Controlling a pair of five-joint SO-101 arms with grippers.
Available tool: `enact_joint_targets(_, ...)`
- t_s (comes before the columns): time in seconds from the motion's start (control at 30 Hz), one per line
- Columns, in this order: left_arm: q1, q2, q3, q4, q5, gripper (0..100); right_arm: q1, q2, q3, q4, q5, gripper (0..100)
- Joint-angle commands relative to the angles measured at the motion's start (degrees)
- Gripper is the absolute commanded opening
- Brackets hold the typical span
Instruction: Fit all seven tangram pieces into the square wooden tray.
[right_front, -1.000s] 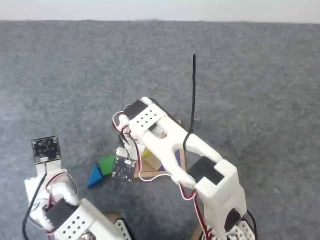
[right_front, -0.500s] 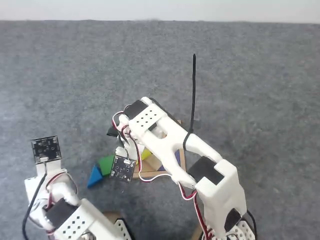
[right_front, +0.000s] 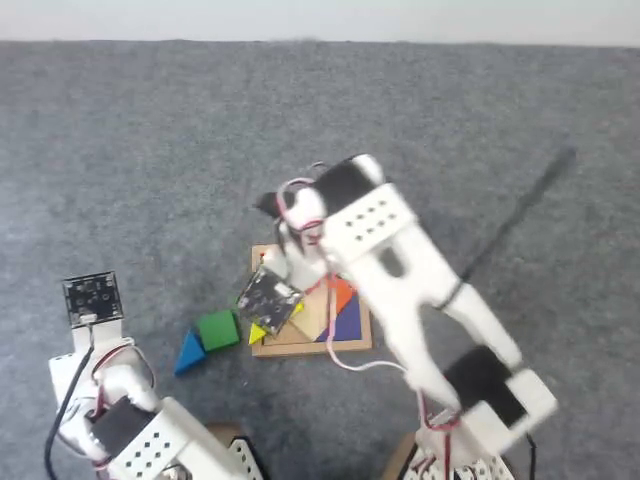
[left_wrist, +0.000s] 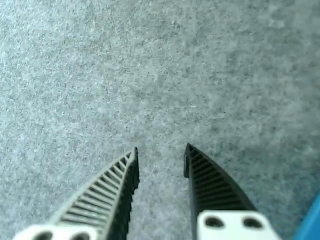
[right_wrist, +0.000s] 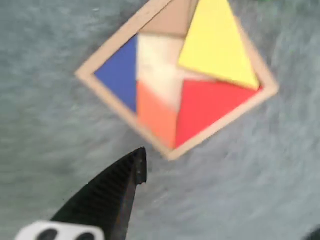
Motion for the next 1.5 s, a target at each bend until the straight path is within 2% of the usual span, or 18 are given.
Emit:
enact_joint_targets(0.0, -0.3, -1.1, -0.6, 0.0, -0.2, 15, 5.3, -10.4, 6.3, 5.2, -4.4, 34.4)
enact_joint_targets(0.1, 1.8, -1.1, -0.6, 0.1, -0.2, 15, 10.4, -16.3, 13.3, 4.4, -10.3, 18.0)
enact_joint_targets(0.23, 7.6, -1.1, -0.8, -0.1, -2.8, 15, 16.7, -23.3, 22.7, 1.0, -25.1, 0.0)
enact_joint_targets(0.37, 15.9, -1.1, -2.5, 0.1, -4.0, 15, 24.3, -29.8, 33.8, -7.0, -38.3, 4.0)
enact_joint_targets(0.5, 23.6, -1.0, -8.7, 3.0, -3.9, 15, 30.6, -33.7, 49.8, -26.7, -53.4, 4.0)
enact_joint_targets(0.63, 34.8, -0.9, -13.8, 4.5, -3.4, 15, 32.9, -34.7, 60.8, -47.0, -71.8, 4.0)
enact_joint_targets(0.73, 44.6, -0.7, -14.7, 4.5, 0.4, 15, 32.7, -35.1, 63.5, -50.7, -82.0, 4.4)
enact_joint_targets(0.87, 54.8, 4.1, -14.9, 3.1, 4.7, 15, 33.9, -33.9, 65.1, -53.2, -85.8, 4.5)
enact_joint_targets(0.97, 58.1, 13.0, -18.1, -1.1, 5.6, 15, 33.0, -32.3, 68.7, -58.5, -88.7, 4.5)
enact_joint_targets(1.1, 61.5, 31.1, -27.3, -5.5, 5.8, 15, 33.1, -32.0, 69.4, -61.0, -89.1, 4.5)
enact_joint_targets(1.23, 67.0, 51.4, -36.4, -6.1, 6.0, 15, 33.1, -32.0, 69.5, -61.0, -88.8, 4.3)
enact_joint_targets(1.47, 67.3, 76.7, -44.4, -9.1, 10.4, 14, 33.2, -32.0, 69.5, -61.0, -88.7, 4.3)
